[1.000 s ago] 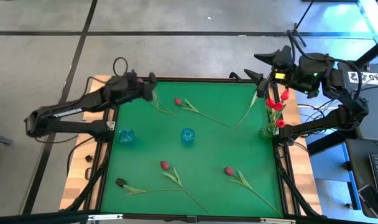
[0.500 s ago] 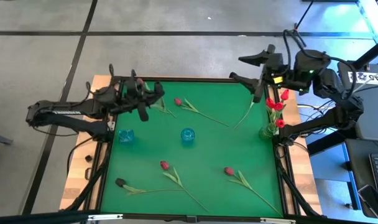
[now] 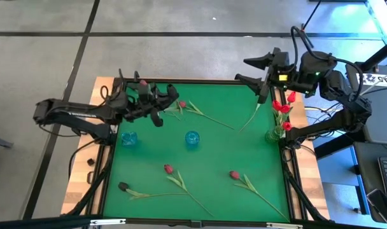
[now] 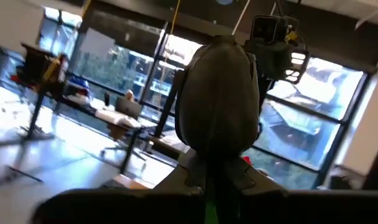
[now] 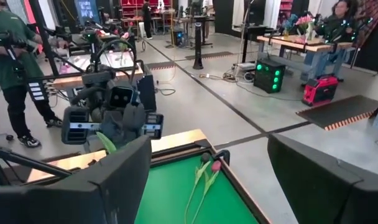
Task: Sort flowers into vase by color
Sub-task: Put the black flower into the right blue flower vase
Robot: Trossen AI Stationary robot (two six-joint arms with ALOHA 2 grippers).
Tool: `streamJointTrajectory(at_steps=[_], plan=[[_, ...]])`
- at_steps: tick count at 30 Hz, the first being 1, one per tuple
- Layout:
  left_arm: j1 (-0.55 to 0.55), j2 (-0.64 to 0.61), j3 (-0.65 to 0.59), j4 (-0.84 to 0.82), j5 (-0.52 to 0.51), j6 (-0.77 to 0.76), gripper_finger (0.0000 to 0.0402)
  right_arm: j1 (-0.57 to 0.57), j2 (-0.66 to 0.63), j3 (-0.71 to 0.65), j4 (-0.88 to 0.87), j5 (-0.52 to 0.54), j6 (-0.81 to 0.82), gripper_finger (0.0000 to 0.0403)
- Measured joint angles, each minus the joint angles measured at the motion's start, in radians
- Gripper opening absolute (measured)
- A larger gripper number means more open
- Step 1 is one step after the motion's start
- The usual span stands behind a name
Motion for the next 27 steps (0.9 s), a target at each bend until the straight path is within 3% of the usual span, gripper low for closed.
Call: streamJointTrajectory(at_steps=[9,16,22,27], plan=[[-0.064,0.12,0.0,0.077,0.012,-0.018,0.0003,0.0,0.0,0.0,-0.007,0.001,0.027,0.0321],[-0.078,0.13,0.0,0.066,-0.025,-0.009,0.0003,0.0,0.0,0.0,-0.007,0.001,0.034,0.0321],[-0.078,0.13,0.0,-0.126,-0.054,-0.018,0.001,0.0,0.0,0.0,-0.033,-0.002,0.03,0.0321],[-0.078,0.133,0.0,-0.223,-0.08,-0.019,0.0048,0.0,0.0,0.0,-0.062,-0.009,0.03,0.0321]])
